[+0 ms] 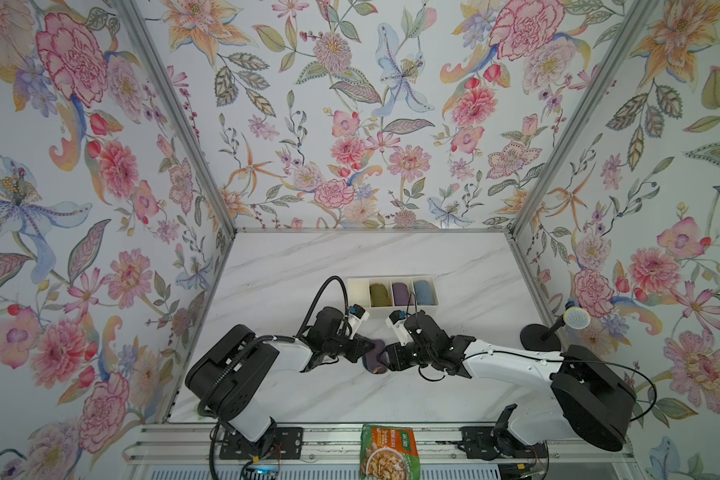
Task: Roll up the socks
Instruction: 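Hold the rolled sock upright with the right gripper while the left gripper presses it, then squeeze the purple roll between the right gripper fingers while the left gripper pins it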
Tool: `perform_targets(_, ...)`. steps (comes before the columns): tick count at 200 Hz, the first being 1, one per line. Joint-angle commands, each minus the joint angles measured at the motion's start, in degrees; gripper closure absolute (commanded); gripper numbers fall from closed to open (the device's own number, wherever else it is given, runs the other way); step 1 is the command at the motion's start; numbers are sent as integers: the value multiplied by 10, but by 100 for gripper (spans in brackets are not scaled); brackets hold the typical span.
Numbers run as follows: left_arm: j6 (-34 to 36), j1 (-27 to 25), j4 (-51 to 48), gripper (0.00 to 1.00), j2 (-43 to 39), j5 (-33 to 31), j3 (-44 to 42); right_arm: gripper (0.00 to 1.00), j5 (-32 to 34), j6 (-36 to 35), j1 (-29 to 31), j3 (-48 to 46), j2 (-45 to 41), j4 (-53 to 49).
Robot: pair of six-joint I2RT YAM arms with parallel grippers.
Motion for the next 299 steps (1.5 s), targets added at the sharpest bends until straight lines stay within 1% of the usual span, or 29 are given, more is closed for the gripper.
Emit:
perform_targets(1, 16, -7, -97, 100, 17, -43, -35, 54, -43, 31, -16, -12, -15, 52)
perform_targets(22, 16, -8, -93, 100, 14, -43, -36, 63, -47, 34, -20, -6, -3, 58)
perform_targets(45, 14, -8, -92, 100, 11, -42, -38, 69, -54, 40, -19, -2, 19, 72)
perform_targets(84, 12, -8, -91, 100, 4, -41, -41, 72, -62, 44, -10, 3, 43, 87)
perform_targets(152, 10, -7, -100, 100, -6, -39, -38, 75, -57, 42, 14, 10, 71, 62)
perform_targets(178, 10, -7, -111, 100, -14, -39, -37, 78, -28, 23, 26, 30, 83, 12)
perform_targets(211, 14, -7, -126, 100, -26, -42, -36, 81, 43, -14, 55, 79, 111, -84)
perform_targets(245, 13, -7, -129, 100, -26, -43, -36, 82, 94, -40, 86, 129, 153, -149)
perform_targets(289, 15, -7, -139, 100, -26, -42, -35, 83, 114, -42, 94, 148, 183, -174)
perform_targets(291, 16, -7, -139, 100, -40, -42, -35, 83, 115, -42, 94, 148, 183, -175)
perform_targets(299, 18, -7, -144, 100, -46, -42, -34, 84, 117, -41, 94, 149, 185, -178)
